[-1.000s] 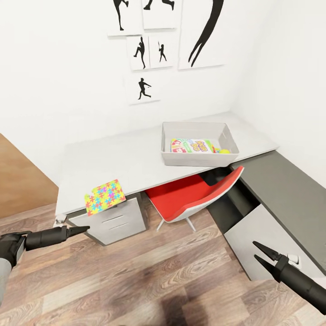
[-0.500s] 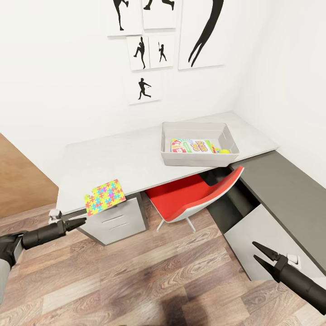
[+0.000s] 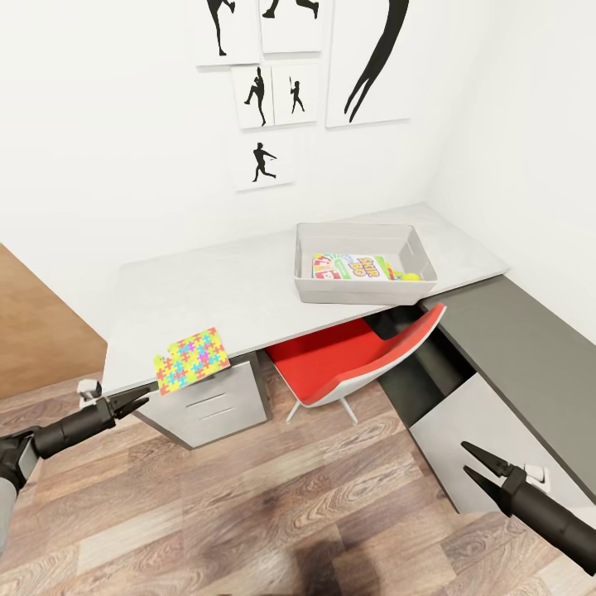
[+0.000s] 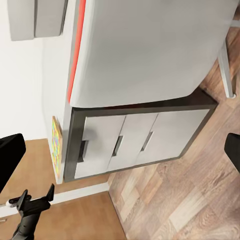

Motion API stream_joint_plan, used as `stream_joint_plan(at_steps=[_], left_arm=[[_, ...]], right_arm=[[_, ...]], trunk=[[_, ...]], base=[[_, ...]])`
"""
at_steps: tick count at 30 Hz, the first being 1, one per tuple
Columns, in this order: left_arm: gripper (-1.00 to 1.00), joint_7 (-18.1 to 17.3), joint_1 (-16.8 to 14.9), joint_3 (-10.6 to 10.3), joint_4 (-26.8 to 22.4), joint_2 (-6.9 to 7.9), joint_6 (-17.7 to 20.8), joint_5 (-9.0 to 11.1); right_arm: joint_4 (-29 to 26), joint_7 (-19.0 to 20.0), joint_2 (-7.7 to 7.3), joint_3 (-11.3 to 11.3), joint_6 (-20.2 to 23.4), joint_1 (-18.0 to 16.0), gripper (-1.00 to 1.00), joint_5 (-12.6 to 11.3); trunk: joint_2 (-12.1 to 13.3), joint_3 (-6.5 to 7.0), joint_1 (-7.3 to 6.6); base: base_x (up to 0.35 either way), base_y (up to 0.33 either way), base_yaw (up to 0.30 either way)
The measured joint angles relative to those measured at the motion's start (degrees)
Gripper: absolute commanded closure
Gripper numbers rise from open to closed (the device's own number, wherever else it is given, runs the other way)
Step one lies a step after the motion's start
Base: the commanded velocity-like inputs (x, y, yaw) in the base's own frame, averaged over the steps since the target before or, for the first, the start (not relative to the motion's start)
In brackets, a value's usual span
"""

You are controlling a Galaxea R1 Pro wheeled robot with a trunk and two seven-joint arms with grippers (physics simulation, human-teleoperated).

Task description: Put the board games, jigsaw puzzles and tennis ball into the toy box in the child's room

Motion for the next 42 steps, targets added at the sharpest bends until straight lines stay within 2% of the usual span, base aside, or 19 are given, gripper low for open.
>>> stream_joint_plan(at_steps=[23, 42], left_arm=[[-1.00, 0.16, 0.25, 0.49, 0.64, -0.52, -0.48, 0.08], [-1.00, 0.28, 0.26, 0.51, 0.66, -0.61, -0.09, 0.06]], right_arm=[[0.11, 0.00, 0.00, 0.03, 0.00, 0.00, -1.00, 0.01], [0.13, 0.01, 0.00, 0.02, 0.00, 0.00, -1.00, 0.01]], trunk=[[0.00, 0.00, 0.00], [0.00, 0.00, -0.02]], base=[[0.001, 0.000, 0.000], [0.064, 0.016, 0.000]])
